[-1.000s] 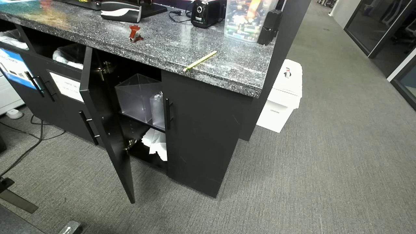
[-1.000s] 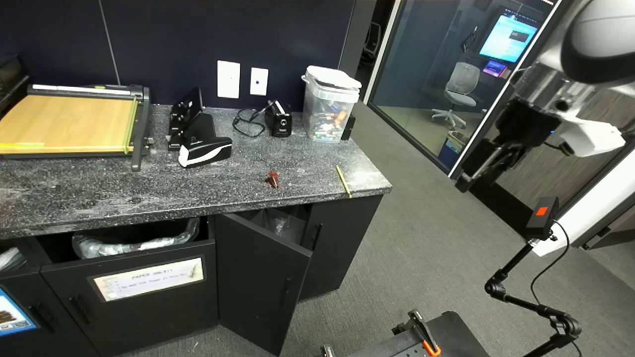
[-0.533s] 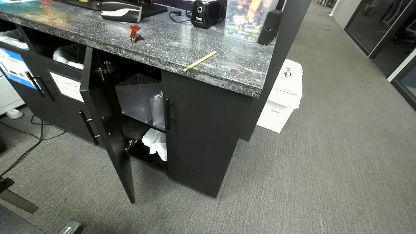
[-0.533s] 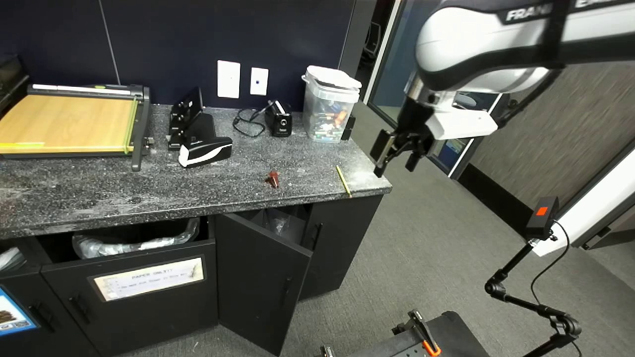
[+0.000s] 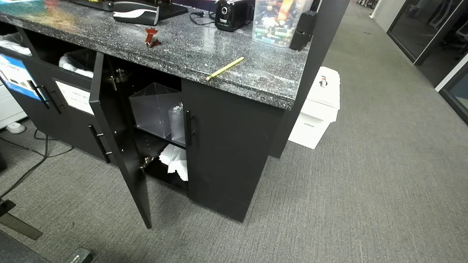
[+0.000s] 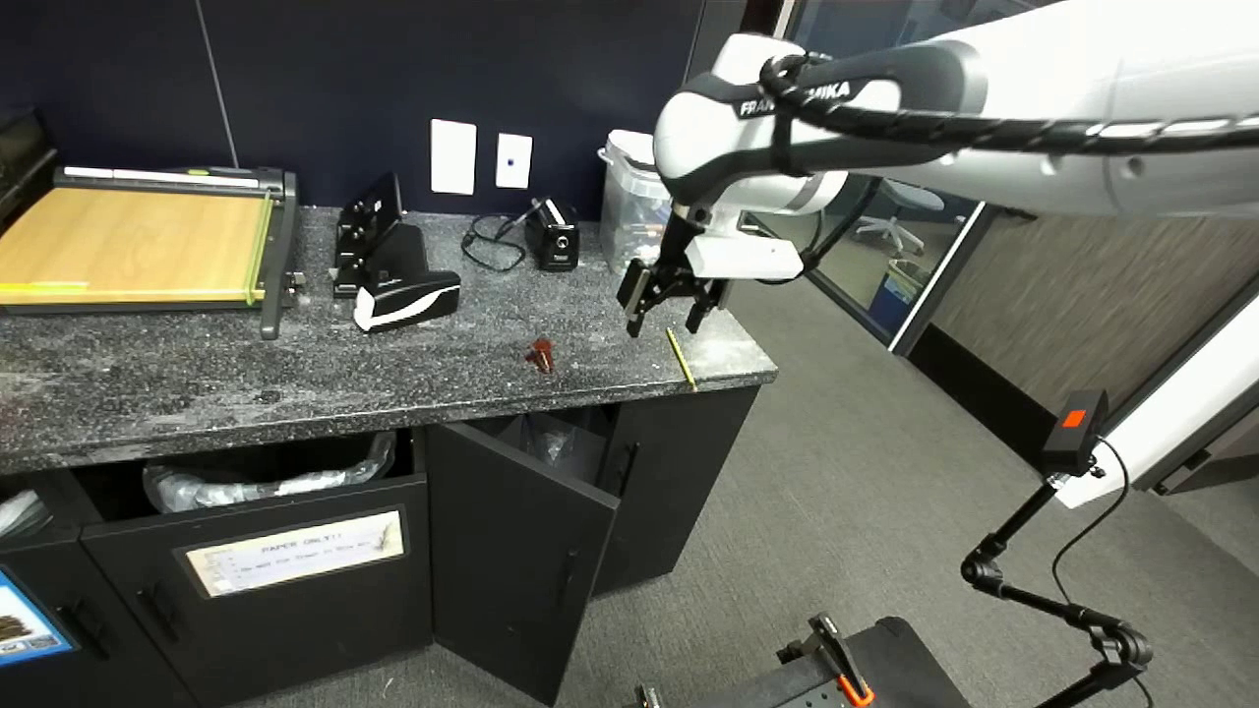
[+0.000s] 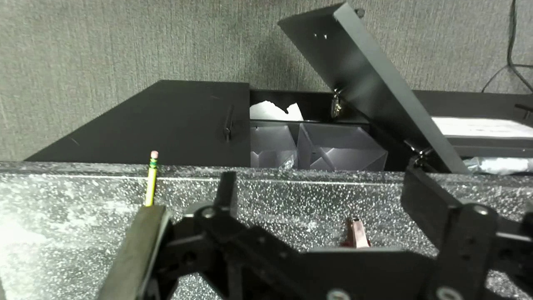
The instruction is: Move the brown object to the right
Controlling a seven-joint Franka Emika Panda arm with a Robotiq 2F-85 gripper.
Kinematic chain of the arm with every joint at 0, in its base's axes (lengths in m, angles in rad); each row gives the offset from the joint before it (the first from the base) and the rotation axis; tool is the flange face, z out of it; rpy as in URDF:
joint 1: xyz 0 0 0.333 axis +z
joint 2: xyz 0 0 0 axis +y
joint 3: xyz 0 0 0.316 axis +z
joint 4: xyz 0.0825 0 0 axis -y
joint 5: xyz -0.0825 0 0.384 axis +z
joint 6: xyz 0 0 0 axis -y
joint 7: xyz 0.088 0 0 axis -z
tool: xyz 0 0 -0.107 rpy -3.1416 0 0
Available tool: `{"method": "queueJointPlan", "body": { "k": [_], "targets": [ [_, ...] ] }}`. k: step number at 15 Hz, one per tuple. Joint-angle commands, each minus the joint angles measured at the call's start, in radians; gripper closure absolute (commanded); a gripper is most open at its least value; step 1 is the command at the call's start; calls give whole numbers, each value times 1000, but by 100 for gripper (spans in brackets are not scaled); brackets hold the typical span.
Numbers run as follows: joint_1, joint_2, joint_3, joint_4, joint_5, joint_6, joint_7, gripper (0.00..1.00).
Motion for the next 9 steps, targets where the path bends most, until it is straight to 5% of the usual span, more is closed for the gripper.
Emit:
{"method": "queueJointPlan", "body": {
  "k": [1,9],
  "targets": [
    [0,240,8,249,18,53,18,0],
    [77,608,13,619,-13,122,38,0]
  ]
}}
